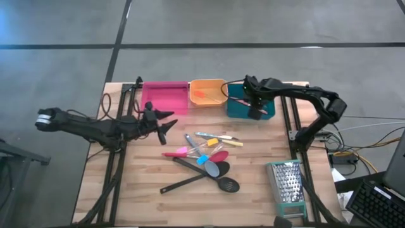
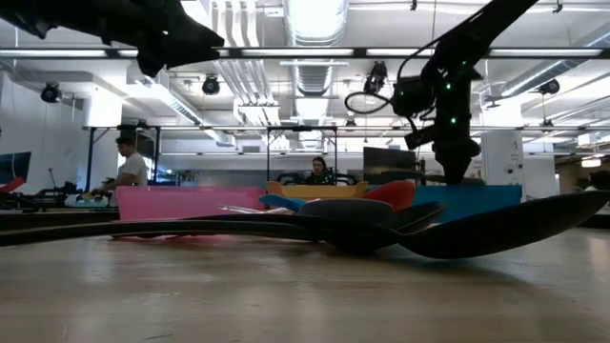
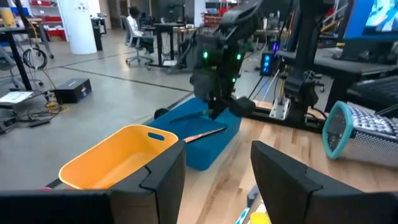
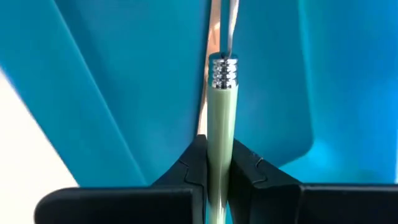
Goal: Pick & Place Kitchen Items
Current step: Put the green knife into the blue bin
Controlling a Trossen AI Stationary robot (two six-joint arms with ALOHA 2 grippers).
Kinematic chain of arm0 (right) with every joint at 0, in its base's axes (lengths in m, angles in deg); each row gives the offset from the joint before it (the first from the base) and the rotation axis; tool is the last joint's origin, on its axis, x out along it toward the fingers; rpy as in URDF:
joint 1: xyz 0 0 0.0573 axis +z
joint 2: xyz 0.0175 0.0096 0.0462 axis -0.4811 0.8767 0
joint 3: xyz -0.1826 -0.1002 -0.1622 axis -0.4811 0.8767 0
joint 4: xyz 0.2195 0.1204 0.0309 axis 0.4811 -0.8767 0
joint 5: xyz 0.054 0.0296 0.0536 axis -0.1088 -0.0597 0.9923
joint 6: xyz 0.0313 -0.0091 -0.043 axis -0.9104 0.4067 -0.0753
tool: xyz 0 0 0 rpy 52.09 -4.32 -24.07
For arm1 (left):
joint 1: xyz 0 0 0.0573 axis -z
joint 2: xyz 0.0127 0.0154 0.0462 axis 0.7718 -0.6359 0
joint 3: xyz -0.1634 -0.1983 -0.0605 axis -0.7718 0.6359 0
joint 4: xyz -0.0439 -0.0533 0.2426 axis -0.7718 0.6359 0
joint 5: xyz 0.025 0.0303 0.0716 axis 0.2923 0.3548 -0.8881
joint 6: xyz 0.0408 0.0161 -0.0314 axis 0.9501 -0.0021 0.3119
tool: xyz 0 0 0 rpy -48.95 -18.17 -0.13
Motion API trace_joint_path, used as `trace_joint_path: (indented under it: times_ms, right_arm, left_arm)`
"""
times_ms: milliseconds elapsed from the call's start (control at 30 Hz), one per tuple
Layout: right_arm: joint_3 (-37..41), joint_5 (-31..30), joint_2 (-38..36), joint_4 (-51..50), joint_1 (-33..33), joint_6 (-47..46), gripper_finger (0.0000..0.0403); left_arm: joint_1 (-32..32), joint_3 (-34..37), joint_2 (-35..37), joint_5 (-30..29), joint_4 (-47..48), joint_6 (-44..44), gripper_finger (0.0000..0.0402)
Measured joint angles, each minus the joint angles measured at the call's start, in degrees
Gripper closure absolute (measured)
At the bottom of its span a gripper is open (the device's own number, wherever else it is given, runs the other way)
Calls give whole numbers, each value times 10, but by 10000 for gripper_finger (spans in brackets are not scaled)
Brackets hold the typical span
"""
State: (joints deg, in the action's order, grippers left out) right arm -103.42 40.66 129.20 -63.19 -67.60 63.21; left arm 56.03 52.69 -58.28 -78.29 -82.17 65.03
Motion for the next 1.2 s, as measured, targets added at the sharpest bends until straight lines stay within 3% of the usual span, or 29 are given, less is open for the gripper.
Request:
trace_joint_path:
  times_ms: [367,600,1200]
  right_arm:
    - [0,6,51,-28,-44,3,383]
    - [0,62,60,-30,-71,3,383]
    - [-1,56,100,-28,-73,-3,383]
  left_arm:
    - [0,4,5,8,-6,-3,216]
    - [0,4,4,15,-6,-3,216]
    - [0,4,4,16,-6,-3,216]
